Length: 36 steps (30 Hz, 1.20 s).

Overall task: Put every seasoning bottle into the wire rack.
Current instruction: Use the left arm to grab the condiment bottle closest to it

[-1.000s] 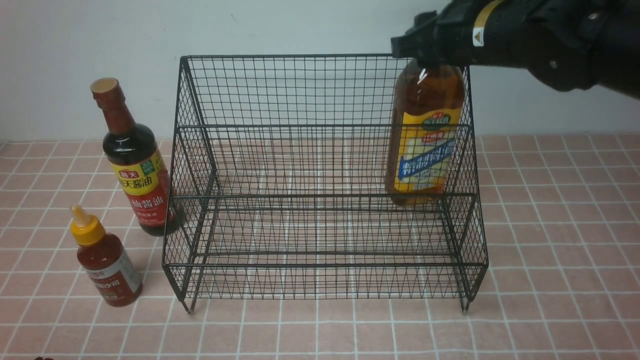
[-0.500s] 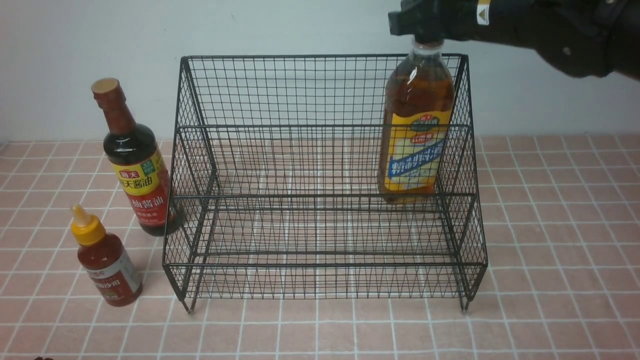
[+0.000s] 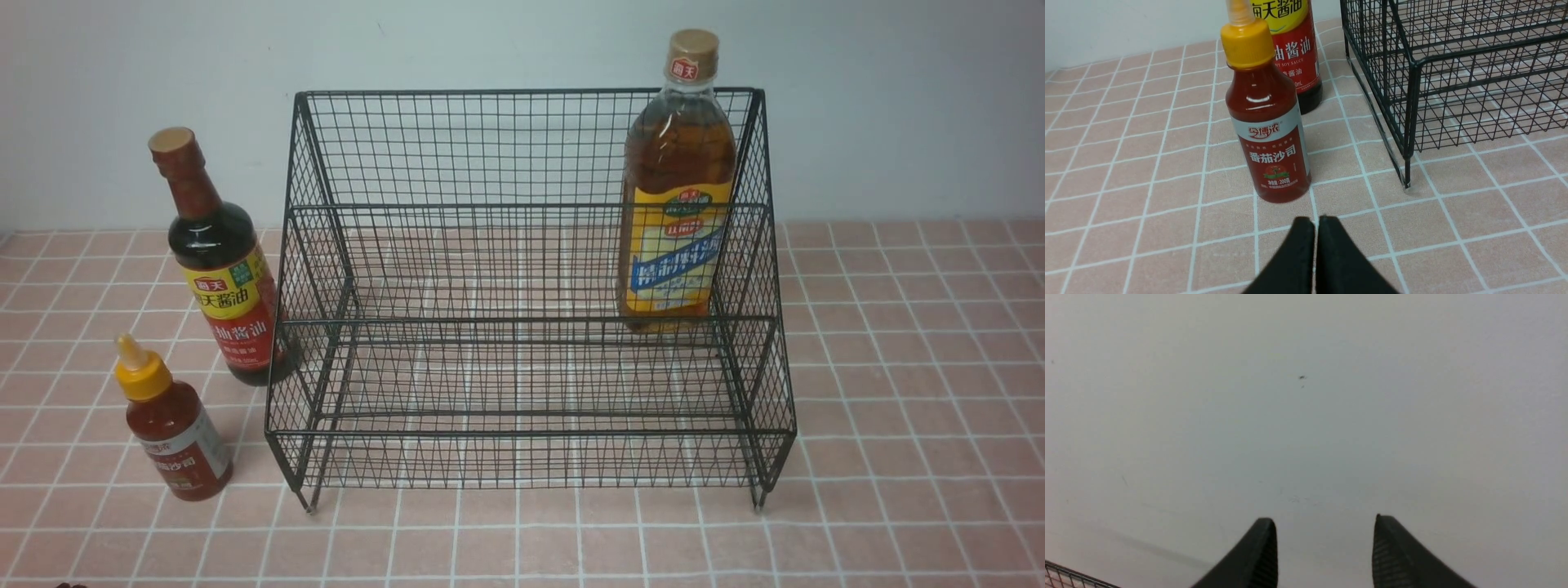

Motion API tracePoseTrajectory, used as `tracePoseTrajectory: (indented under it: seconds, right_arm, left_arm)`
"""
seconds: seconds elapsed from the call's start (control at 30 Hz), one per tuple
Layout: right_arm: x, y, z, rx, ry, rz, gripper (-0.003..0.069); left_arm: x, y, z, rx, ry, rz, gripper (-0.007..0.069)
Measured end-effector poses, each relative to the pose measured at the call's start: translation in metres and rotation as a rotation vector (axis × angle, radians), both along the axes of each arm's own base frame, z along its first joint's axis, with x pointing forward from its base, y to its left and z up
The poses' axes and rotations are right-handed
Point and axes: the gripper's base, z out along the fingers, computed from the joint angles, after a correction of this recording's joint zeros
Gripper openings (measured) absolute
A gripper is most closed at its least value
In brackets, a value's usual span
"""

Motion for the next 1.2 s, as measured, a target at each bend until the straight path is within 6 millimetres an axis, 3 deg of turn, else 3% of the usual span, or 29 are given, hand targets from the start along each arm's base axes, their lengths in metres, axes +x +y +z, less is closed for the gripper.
tracePoseTrajectory:
  seconds: [0.1, 0.13, 0.17, 0.2, 0.3, 0.53, 0.57, 0.73, 1.03, 1.2]
  right_arm:
    - [-0.022, -0.015, 0.017, -0.007, -0.001, -0.043, 0.0246]
    - [-0.045, -0.030, 0.031, -0.019, 0.008, -0.087, 0.0183]
    - [-0.048, -0.032, 0.032, -0.021, 0.009, -0.092, 0.0174]
    - [-0.073, -0.047, 0.044, -0.023, 0.027, -0.127, 0.0106]
    - [-0.111, -0.068, 0.057, -0.013, 0.057, -0.161, 0.0013]
    - [-0.190, -0.101, 0.063, 0.082, 0.171, -0.154, -0.0012]
    - [-0.191, -0.101, 0.062, 0.085, 0.180, -0.151, -0.0012]
    - [-0.240, -0.120, 0.035, 0.128, 0.177, -0.116, -0.0012]
    - [-0.286, -0.135, -0.014, 0.309, 0.056, -0.036, -0.0013]
    - [-0.299, -0.137, -0.031, 0.358, -0.005, 0.010, -0.0013]
  left_arm:
    - [0.000, 0.000, 0.000, 0.000, 0.000, 0.000, -0.0007]
    - [0.000, 0.000, 0.000, 0.000, 0.000, 0.000, -0.0007]
    - [0.000, 0.000, 0.000, 0.000, 0.000, 0.000, -0.0007]
    - [0.000, 0.000, 0.000, 0.000, 0.000, 0.000, -0.0007]
    - [0.000, 0.000, 0.000, 0.000, 0.000, 0.000, -0.0007]
    - [0.000, 0.000, 0.000, 0.000, 0.000, 0.000, -0.0007]
    - [0.000, 0.000, 0.000, 0.000, 0.000, 0.000, -0.0007]
    - [0.000, 0.000, 0.000, 0.000, 0.000, 0.000, -0.0007]
    - [0.000, 0.000, 0.000, 0.000, 0.000, 0.000, -0.0007]
    - [0.000, 0.000, 0.000, 0.000, 0.000, 0.000, -0.0007]
